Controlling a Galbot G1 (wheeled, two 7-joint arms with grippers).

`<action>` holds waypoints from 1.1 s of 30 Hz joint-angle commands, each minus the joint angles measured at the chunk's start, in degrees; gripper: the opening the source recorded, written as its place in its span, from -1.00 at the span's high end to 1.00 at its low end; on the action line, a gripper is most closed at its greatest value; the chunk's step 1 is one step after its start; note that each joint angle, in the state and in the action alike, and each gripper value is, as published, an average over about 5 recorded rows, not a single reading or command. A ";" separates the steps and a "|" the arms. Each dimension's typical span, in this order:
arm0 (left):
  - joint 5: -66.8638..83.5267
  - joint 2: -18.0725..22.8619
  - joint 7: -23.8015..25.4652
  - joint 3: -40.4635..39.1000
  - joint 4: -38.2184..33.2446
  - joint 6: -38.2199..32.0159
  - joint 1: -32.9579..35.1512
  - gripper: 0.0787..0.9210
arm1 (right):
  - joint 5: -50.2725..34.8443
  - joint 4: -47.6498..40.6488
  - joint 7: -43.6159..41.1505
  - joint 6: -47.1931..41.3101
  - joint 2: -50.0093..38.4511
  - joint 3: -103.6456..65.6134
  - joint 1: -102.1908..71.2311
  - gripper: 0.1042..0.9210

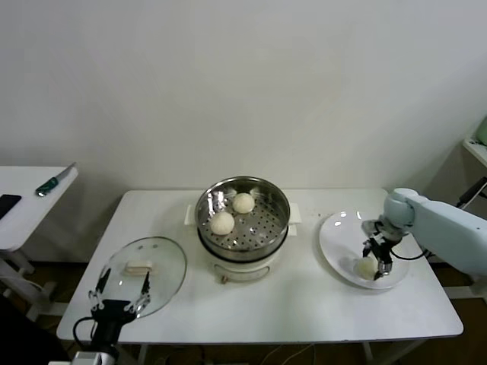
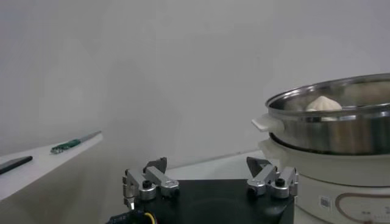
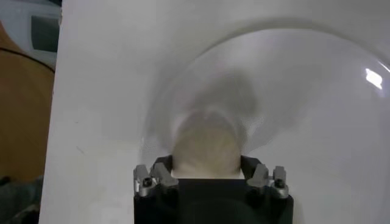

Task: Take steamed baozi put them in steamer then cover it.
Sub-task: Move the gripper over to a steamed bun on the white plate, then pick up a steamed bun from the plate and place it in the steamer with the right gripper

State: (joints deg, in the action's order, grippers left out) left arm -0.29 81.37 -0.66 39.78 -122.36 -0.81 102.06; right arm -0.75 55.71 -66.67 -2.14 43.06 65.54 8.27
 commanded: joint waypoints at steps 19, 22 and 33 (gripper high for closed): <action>-0.68 0.32 0.06 -1.17 -0.23 -0.16 0.55 -0.77 | 0.62 5.64 -5.56 23.37 11.17 14.67 31.63 -0.43; -0.90 0.46 0.06 -1.51 -0.17 -0.29 1.05 -0.77 | 0.64 7.47 -5.79 27.32 14.76 15.26 34.96 -0.43; 0.15 0.39 0.26 -0.59 -0.52 -0.45 1.93 -0.77 | -4.21 18.21 -4.58 33.39 25.93 19.53 40.02 -0.43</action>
State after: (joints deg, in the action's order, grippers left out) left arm -0.79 81.84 -0.46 38.77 -122.93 -1.12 103.47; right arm -2.74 66.61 -71.10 23.27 59.15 80.73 40.00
